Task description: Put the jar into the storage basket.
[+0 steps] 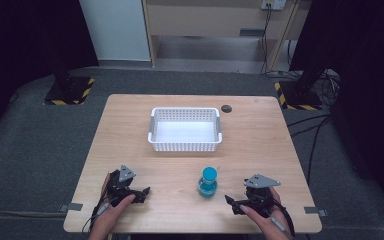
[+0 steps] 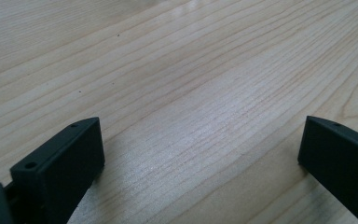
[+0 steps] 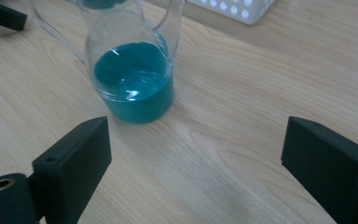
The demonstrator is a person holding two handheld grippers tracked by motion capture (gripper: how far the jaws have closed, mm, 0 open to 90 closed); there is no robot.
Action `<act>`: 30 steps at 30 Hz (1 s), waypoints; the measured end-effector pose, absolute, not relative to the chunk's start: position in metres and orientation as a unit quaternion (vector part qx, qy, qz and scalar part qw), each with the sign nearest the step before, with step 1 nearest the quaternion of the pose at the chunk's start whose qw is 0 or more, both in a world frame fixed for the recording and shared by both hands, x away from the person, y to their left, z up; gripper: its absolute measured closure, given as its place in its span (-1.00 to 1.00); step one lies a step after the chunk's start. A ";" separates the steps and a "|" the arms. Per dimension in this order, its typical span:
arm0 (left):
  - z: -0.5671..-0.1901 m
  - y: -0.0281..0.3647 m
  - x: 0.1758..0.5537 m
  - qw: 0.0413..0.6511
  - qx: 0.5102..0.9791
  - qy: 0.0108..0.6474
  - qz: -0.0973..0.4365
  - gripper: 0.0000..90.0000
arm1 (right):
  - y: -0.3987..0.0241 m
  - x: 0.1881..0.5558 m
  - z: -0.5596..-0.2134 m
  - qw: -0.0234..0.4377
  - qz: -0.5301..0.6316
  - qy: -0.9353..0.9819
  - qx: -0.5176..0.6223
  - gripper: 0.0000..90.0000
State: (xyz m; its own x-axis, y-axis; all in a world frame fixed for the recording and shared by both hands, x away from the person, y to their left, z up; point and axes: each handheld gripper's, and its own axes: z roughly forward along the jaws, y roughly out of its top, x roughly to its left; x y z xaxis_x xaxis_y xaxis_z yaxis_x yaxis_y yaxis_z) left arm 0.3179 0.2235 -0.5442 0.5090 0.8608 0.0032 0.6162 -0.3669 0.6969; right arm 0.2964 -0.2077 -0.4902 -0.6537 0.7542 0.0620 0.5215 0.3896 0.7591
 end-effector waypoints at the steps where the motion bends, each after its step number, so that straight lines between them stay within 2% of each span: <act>1: -0.544 0.223 0.318 0.326 0.805 0.459 0.188 -1.00 | -0.208 0.296 -0.490 0.148 0.392 0.820 0.389 -0.80; 17: -0.544 0.224 0.318 0.326 0.805 0.459 0.188 -1.00 | -0.189 0.293 -0.472 0.139 0.408 0.826 0.363 -0.65; 30: -0.544 0.223 0.318 0.326 0.805 0.459 0.188 -1.00 | -0.176 0.297 -0.463 0.131 0.416 0.827 0.355 -0.64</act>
